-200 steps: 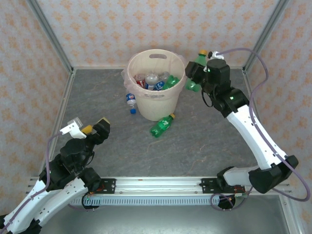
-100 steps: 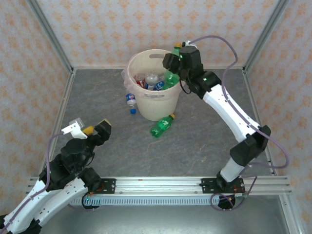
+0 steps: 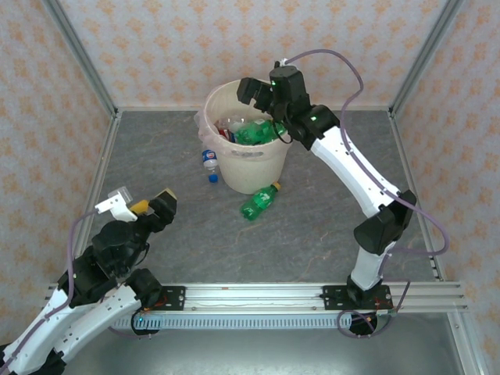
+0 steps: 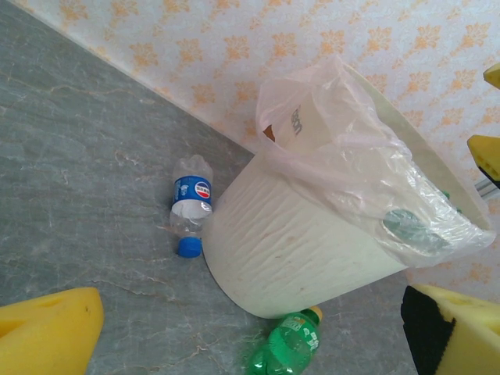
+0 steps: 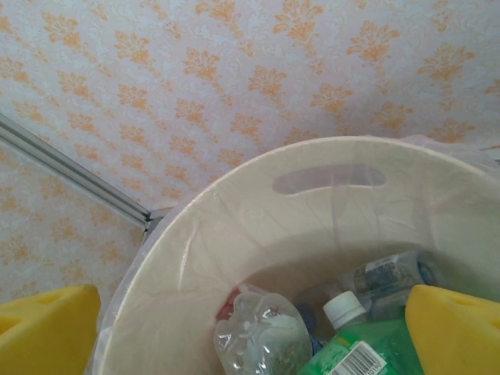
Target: Put the plastic bottles in the bin
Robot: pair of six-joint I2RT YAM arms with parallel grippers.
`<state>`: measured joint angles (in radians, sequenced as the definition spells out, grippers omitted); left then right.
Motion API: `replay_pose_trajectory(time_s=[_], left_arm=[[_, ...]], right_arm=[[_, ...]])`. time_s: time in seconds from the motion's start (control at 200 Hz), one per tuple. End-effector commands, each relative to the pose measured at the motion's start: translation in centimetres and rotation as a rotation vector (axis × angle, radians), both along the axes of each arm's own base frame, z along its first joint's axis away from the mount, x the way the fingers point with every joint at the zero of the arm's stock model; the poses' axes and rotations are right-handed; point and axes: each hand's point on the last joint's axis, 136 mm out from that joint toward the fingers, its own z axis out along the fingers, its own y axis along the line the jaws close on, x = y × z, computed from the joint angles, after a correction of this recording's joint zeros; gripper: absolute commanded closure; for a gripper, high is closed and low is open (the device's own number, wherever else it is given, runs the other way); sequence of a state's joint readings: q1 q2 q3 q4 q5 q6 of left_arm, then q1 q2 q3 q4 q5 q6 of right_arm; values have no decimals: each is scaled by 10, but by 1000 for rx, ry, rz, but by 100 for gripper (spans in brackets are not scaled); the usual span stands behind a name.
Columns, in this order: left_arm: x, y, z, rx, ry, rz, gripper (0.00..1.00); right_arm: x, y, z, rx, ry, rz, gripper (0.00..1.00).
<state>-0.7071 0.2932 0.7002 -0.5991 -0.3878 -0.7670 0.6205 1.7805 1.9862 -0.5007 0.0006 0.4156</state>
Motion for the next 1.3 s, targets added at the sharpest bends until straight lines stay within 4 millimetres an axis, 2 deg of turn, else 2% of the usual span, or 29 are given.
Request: replay_pose_trajectory(time_s=[0.0,0.165,0.33,0.41,0.43,0.44,0.501,0.606,0.716,0.826,0.991,1.056,1.196,1.291], left_arm=[[-1,-7,7,-19,6,-35,1],[8,-20,3,-28,29,-58,1],[23,-34,-11,28,86,-62,1],[33,-37,-20,73,112,-36,1],[35,-36,-21,81,116,-24,1],[36,-36,-22,86,119,-18,1],[43,-35,-28,121,140,10,1],[55,-41,-37,151,166,15,1],[71,-47,-51,112,200,0,1],[90,-40,-71,56,264,10,1],[109,-33,-96,76,360,14,1],[117,-33,-102,74,369,-5,1],[136,-27,-119,37,424,-34,7],[152,-22,-125,35,433,-58,8]], right_arm=[[-24,-20,38,34,-70,-7,0],[-56,-44,49,58,-129,-10,0],[-92,-75,37,58,-178,-26,0],[-106,-90,21,32,-176,-44,0],[-106,-90,11,19,-166,-45,0],[-112,-95,14,25,-178,-48,0],[-123,-104,4,19,-193,-50,0],[-140,-124,-24,6,-202,-87,0],[-156,-138,-47,14,-217,-101,0],[-167,-149,-77,24,-203,-118,0],[-175,-160,-127,13,-200,-144,0],[-176,-162,-138,19,-201,-153,0],[-177,-151,-161,75,-182,-108,0],[-181,-141,-179,112,-189,-54,0]])
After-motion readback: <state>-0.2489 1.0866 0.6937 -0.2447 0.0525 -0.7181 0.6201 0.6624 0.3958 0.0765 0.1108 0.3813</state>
